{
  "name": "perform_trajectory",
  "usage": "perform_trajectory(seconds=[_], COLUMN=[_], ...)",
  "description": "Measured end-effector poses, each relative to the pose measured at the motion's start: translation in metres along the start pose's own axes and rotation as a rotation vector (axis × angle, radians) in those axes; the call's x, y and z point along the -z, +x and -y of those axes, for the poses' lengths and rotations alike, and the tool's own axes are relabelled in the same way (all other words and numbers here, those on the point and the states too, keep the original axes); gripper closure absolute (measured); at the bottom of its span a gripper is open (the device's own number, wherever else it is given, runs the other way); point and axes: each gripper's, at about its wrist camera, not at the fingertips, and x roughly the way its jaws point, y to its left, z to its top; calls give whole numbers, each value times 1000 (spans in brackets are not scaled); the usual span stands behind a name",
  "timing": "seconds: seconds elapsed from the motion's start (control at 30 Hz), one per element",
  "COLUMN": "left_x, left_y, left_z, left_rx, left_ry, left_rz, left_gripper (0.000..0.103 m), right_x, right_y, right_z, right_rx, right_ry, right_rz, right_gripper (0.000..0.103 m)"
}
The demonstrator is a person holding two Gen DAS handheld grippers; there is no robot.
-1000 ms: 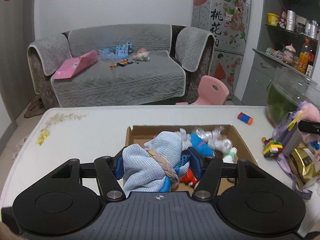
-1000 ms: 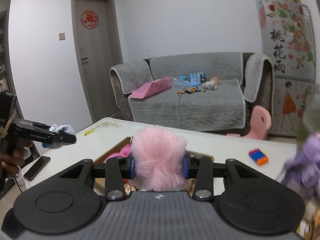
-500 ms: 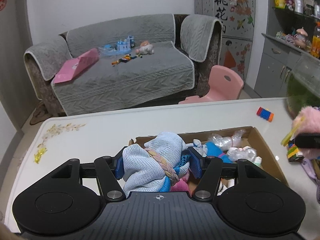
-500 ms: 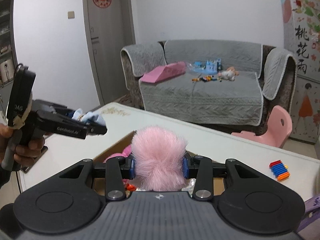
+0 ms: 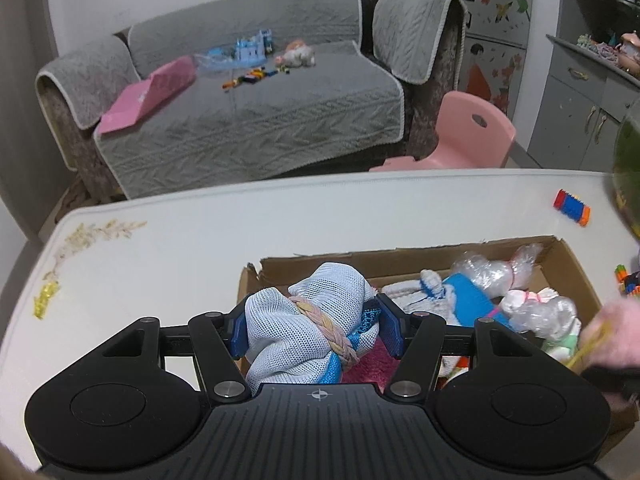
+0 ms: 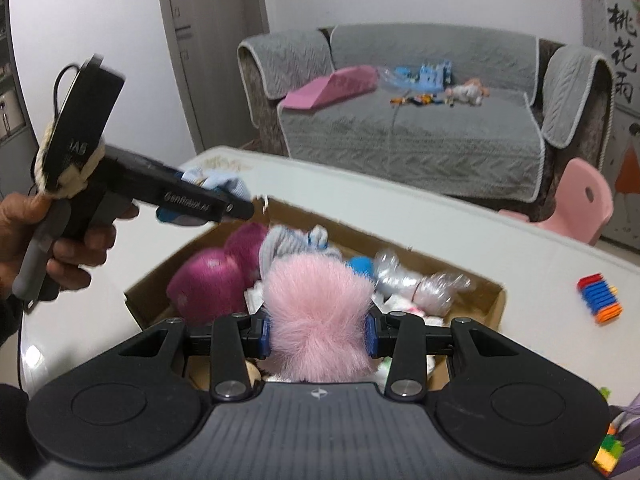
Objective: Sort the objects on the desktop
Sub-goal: 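Carry both items over the cardboard tray and open both grippers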
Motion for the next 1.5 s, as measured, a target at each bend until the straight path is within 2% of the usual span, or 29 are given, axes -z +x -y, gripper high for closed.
perform_trajectory(seconds=[0.23,0.47,0.67,1.03,1.2,1.3,1.5], left_x=[5,11,10,-3,5,6,8], left_y=[19,17,11,41,49,37,-8], left_z=[-7,-12,-22,-23,-15,-15,-19], left_rx=[28,42,4,-61,-107,-117,-124], left_ry=[-34,-53,-96,-187,-142,-138,-119], left_rz=[-18,7,35,38,29,56,121], left_gripper=[36,35,36,36,26,14,10], right_x=[14,26,32,30,30,30,25], right_y=[27,34,28,31,29,24,0], right_z=[-7,-15,-18,-17,-17,-19,-26], right_rx=[14,37,33,33,38,43,60], right_ry=[-36,-76,-76,-72,-79,-90,-100], right_rz=[-90,-129,-124,-113,-103,-84,-16], right_gripper=[66,66,66,64,63,61,58])
